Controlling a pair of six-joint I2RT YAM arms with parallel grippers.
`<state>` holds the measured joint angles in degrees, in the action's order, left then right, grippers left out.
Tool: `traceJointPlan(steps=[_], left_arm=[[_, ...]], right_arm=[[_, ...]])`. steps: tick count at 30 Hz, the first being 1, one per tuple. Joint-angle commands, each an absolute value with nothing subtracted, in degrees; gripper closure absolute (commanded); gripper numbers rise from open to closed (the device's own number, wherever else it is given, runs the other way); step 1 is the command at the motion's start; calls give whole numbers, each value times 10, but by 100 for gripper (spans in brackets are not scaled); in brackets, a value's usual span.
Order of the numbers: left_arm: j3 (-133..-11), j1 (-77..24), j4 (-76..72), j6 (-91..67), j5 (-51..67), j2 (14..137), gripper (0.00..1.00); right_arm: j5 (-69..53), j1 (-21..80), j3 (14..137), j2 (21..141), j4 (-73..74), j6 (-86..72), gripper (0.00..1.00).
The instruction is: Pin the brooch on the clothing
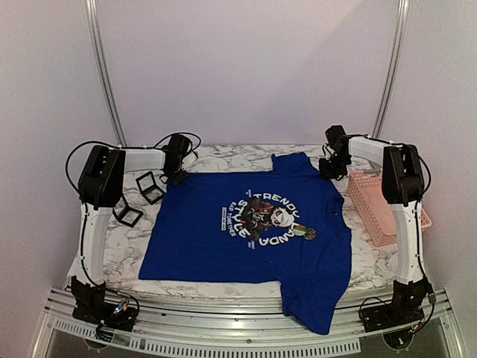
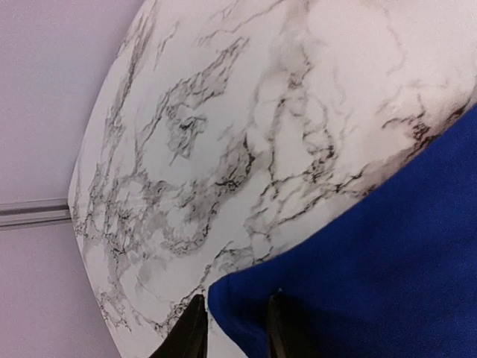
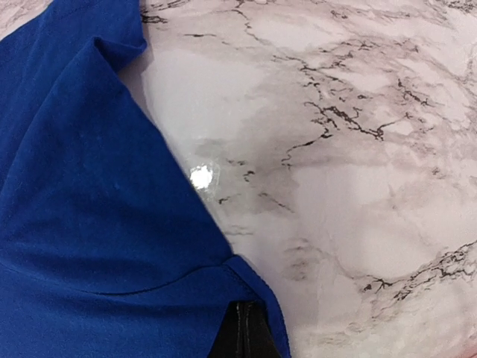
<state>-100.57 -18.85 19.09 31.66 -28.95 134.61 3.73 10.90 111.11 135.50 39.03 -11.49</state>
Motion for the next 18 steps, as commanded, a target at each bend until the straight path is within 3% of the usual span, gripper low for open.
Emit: traceJointPlan(steps=[1,9,12,14,16,18], left_arm=[[-1010,-173,253,322,-291,1369,72],[-1036,-175,277,309,-260,1331,70],[-1040,-179,305,302,-213,1281,66],[-1026,-185,322,296,-168,1223,61],[-991,-190,331,288,-115,1147,50],[-954,-192,342,277,-44,1062,32]], right_arm=[[78,87,1130,1417,442,-96,100],[25,90,1137,1366,439,-67,100],[22,103,1140,1317,431,-62,92],[16,117,1134,1263,423,-59,78],[-6,129,1102,1208,397,-59,54],[-52,130,1042,1128,350,-74,27]])
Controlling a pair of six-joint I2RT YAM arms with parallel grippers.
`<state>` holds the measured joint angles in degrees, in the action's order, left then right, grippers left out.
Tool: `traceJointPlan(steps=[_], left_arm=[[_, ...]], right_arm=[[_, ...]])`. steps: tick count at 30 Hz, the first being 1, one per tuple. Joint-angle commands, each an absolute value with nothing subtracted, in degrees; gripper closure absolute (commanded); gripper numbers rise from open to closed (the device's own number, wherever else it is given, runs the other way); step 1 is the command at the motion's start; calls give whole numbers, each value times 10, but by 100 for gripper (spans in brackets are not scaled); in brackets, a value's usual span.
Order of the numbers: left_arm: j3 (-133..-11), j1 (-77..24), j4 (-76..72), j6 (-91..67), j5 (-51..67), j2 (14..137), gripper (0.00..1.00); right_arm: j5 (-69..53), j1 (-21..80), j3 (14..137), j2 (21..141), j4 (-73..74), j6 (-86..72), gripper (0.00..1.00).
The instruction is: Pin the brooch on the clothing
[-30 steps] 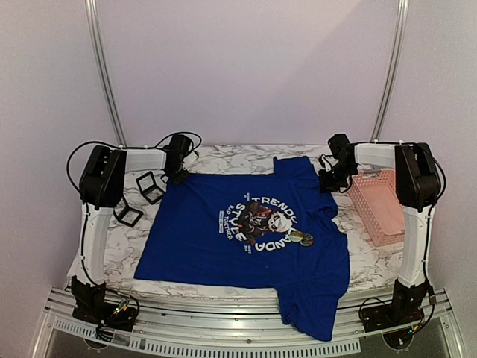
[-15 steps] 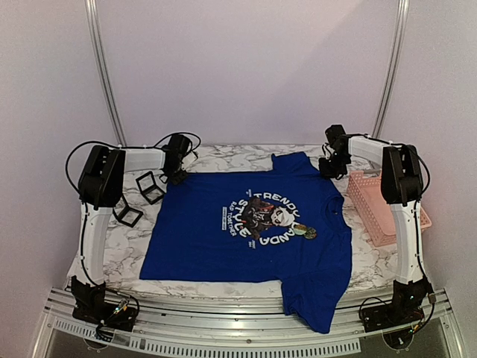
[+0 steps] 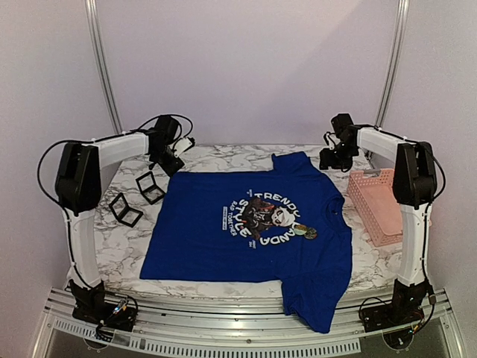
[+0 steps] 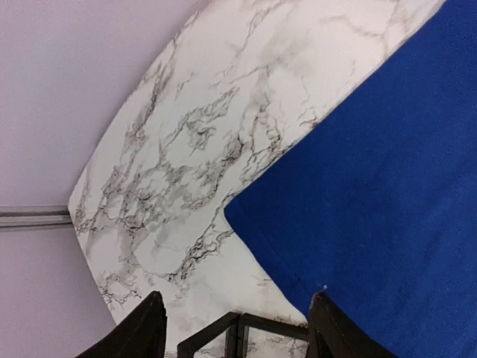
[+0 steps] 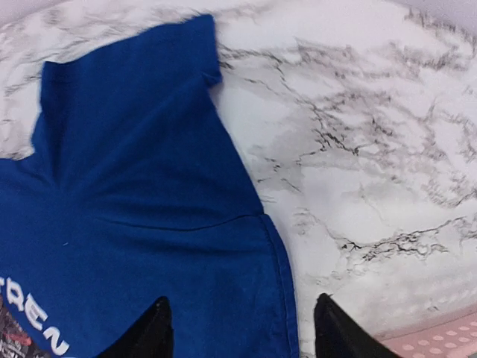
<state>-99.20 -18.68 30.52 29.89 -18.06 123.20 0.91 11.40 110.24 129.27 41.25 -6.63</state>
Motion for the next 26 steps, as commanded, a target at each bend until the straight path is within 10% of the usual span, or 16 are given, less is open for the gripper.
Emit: traceJointPlan(steps=[1,4,26], left_arm=[[-933,-191,349,269,-13,1019,25],[-858,-185,351,227,34,889,1],[-288,-86,175,21,-213,349,0]], right_arm=[[-65,130,1006,1094,321,-86,8],[-77,127,855,952,217,-114,1],[87,92,225,373,-100,-264,1]])
